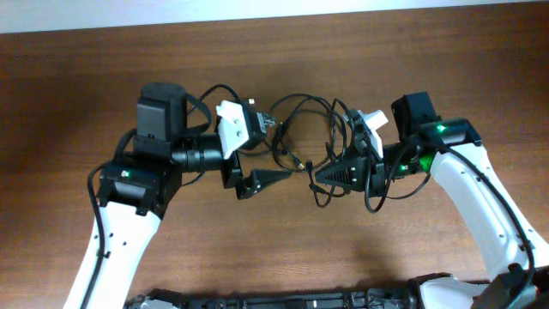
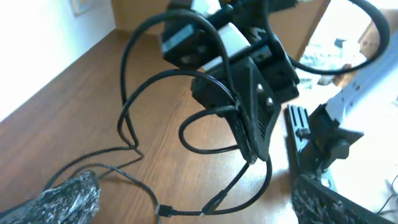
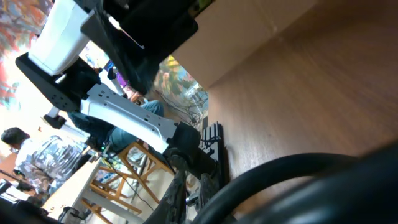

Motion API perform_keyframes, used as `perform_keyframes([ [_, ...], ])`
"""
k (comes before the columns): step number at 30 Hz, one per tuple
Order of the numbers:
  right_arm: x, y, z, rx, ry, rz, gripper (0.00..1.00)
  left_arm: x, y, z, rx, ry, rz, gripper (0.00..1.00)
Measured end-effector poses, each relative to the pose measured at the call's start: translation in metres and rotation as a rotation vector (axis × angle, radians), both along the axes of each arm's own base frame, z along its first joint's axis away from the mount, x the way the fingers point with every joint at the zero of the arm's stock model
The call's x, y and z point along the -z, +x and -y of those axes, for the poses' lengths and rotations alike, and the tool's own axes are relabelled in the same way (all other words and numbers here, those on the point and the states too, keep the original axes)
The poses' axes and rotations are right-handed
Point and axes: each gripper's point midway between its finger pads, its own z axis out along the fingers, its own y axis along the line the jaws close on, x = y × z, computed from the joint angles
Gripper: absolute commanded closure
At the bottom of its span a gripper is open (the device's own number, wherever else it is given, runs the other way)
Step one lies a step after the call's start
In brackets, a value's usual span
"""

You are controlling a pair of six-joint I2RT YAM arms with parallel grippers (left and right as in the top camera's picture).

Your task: Untangle cables

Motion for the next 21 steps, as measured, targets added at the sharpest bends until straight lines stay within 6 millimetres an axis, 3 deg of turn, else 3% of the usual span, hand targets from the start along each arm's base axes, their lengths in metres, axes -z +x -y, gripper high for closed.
perform_keyframes([
  [3, -0.008, 0.002, 0.0, 0.0, 0.006, 0.029, 0.96, 0.016, 0.004, 0.01, 0.032, 0.034, 0.006, 0.01],
  [7, -0.013, 0.003, 0.0, 0.0, 0.009, 0.033, 0.96, 0.048, 0.038, 0.025, 0.04, 0.054, 0.006, 0.01],
  [11, -0.013, 0.002, 0.0, 0.0, 0.008, 0.021, 0.96, 0.054, 0.054, 0.041, 0.125, -0.032, 0.052, 0.01],
  [18, -0.013, 0.004, -0.001, 0.0, 0.01, 0.031, 0.96, 0.057, 0.031, 0.078, 0.298, -0.109, 0.068, 0.0],
  [20, -0.014, 0.004, -0.001, 0.0, 0.011, 0.032, 0.96, 0.061, 0.023, 0.089, 0.317, -0.095, 0.071, 0.09],
  [21, -0.015, 0.003, -0.001, -0.001, 0.018, 0.032, 0.96, 0.062, 0.022, 0.094, 0.317, -0.084, 0.077, 0.27],
])
